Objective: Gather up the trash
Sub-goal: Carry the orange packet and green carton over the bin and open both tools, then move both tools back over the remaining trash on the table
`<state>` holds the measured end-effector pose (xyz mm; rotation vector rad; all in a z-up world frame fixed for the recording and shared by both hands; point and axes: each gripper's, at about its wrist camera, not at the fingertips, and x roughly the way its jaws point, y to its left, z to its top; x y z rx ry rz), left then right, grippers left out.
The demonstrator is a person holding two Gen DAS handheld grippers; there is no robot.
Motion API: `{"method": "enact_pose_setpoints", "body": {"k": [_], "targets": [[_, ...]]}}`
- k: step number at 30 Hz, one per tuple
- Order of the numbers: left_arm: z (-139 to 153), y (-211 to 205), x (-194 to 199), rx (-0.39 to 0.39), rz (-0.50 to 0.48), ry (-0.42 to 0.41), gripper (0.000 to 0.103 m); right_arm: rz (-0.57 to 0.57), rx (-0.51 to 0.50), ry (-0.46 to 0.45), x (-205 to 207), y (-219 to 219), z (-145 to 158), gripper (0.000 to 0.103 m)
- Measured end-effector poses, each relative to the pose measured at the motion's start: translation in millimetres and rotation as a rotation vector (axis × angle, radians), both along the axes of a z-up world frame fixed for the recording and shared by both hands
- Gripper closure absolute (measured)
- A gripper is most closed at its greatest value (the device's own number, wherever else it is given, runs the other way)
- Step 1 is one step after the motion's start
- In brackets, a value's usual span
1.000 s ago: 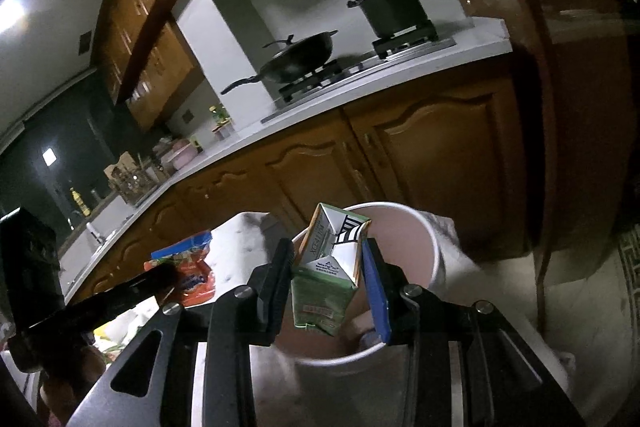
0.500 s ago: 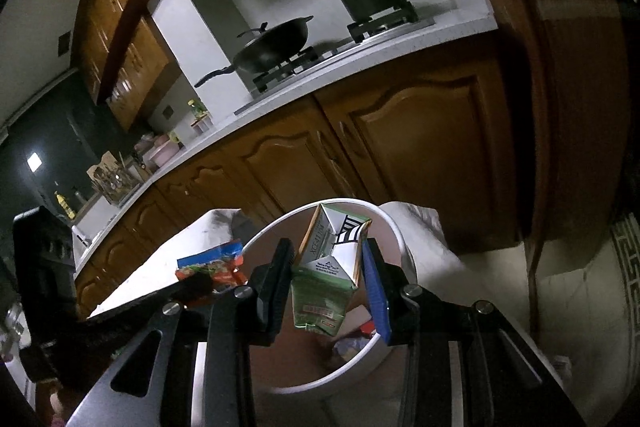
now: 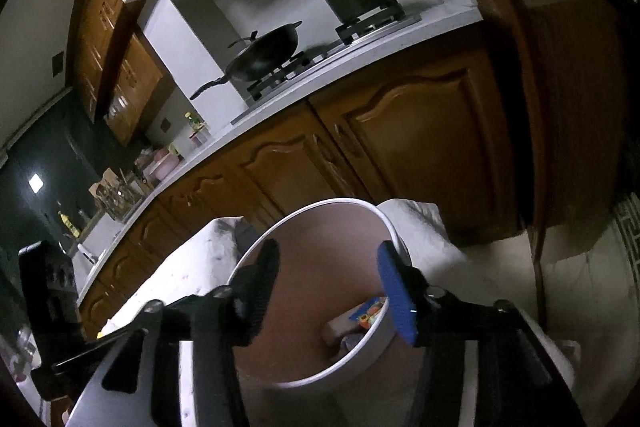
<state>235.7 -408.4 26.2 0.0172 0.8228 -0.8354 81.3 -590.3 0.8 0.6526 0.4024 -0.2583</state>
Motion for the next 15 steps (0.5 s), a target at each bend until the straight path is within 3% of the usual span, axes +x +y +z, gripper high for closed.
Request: {"method": "enact_pose_setpoints", "body": {"k": [1,6,15], "targets": [[1,6,-2,-0.005,0.006,0.003,0.055,-0.001,0.005,-0.004,-1,1,1,0.032],[9,40,-14,-0.017,0.041,0.006,0.055,0.022,0.009,-0.044,-10,17,8,0.016],[22,128,-37,-0.05,0.165,-0.021,0.051,0.091,-0.013,-0.082,-17,67,30,0.014]]}}
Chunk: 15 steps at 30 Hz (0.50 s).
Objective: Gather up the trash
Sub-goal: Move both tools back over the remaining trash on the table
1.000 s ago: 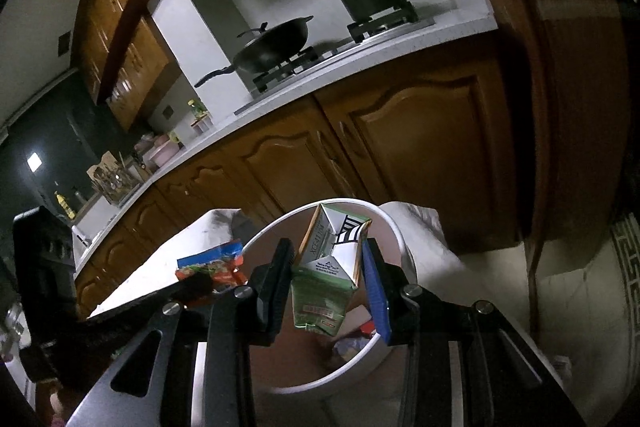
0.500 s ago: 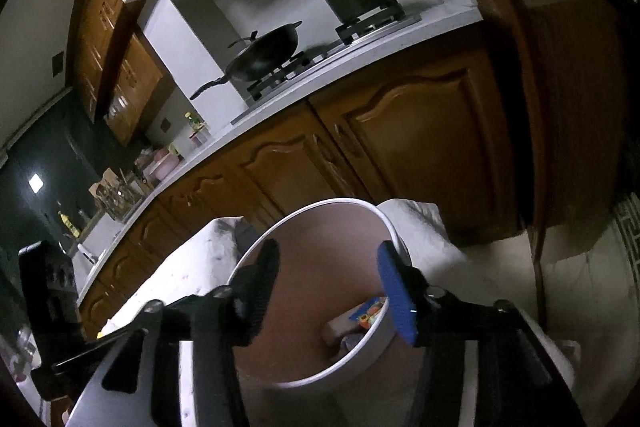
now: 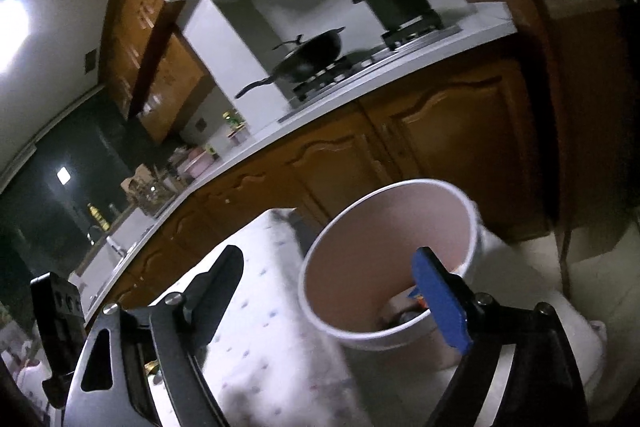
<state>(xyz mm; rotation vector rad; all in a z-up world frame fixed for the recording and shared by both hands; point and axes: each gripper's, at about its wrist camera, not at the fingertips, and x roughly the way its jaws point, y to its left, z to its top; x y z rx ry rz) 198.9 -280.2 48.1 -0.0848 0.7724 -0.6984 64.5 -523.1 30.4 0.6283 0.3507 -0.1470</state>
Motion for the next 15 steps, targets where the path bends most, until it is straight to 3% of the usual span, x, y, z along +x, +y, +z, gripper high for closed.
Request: {"method": "enact_pose_setpoints", "body": {"k": [15], "targets": [[-18,129,-28,-0.003,0.219,0.001,0.049,0.155,-0.096,0.039,13,113,-1,0.011]]}}
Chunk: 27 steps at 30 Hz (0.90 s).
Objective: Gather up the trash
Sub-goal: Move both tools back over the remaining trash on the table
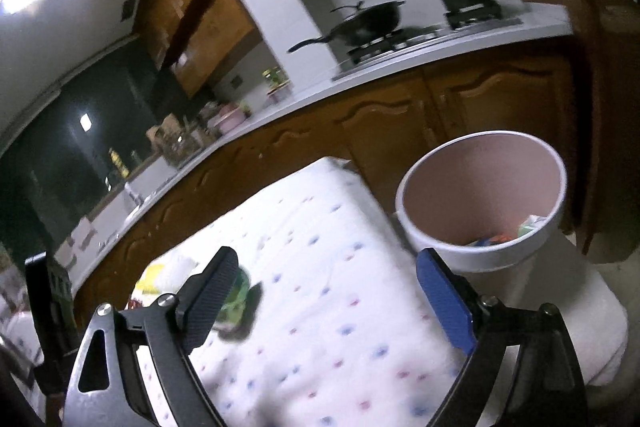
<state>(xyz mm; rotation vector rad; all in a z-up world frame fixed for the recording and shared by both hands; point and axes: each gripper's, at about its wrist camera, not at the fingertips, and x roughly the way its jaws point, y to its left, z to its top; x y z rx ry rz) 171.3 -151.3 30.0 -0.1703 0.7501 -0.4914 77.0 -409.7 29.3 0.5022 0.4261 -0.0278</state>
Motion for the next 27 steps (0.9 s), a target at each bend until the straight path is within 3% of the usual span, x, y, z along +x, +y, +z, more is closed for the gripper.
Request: {"method": "enact_pose_setpoints", "body": {"k": [12,27], "targets": [[-2,82,-20,0.009,0.16,-0.026,0.049,0.141,-0.015,0.035,9,67,-9,0.009],[-18,150,-9,-0.049,0.289,0.057,0.049,0.215,-0.024,0.072,23,117,-21,0.009]]}}
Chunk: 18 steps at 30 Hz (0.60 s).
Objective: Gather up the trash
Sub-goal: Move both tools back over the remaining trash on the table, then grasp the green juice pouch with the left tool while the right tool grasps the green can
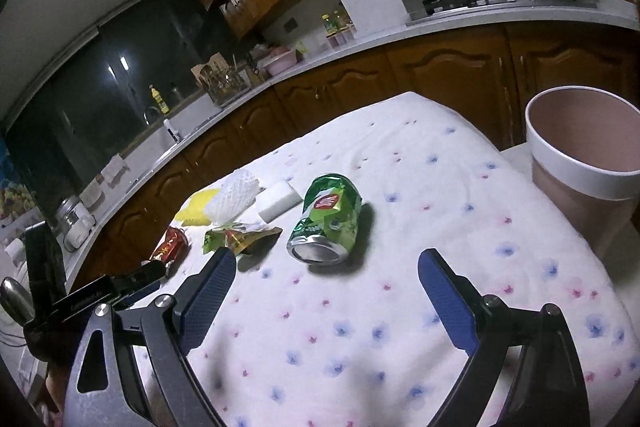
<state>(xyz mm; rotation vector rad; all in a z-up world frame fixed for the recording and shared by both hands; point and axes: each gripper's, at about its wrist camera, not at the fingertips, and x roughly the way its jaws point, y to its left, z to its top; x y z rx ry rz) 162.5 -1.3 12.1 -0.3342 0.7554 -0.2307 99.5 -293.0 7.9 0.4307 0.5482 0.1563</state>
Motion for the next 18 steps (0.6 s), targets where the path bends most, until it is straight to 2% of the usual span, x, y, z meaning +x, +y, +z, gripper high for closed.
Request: {"method": "enact_pose_setpoints", "body": {"k": [9,14,18], "targets": [[-1,2,21,0.037,-0.005,0.013,0.049,-0.001,-0.002,0.01,16,4,0,0.009],[-1,1,42,0.114,-0.023,0.034,0.049,0.007,-0.002,0.019,28,5,0,0.009],[1,2,55,0.148,-0.031,0.041,0.049,0.01,0.009,0.026,37,4,0,0.009]]}}
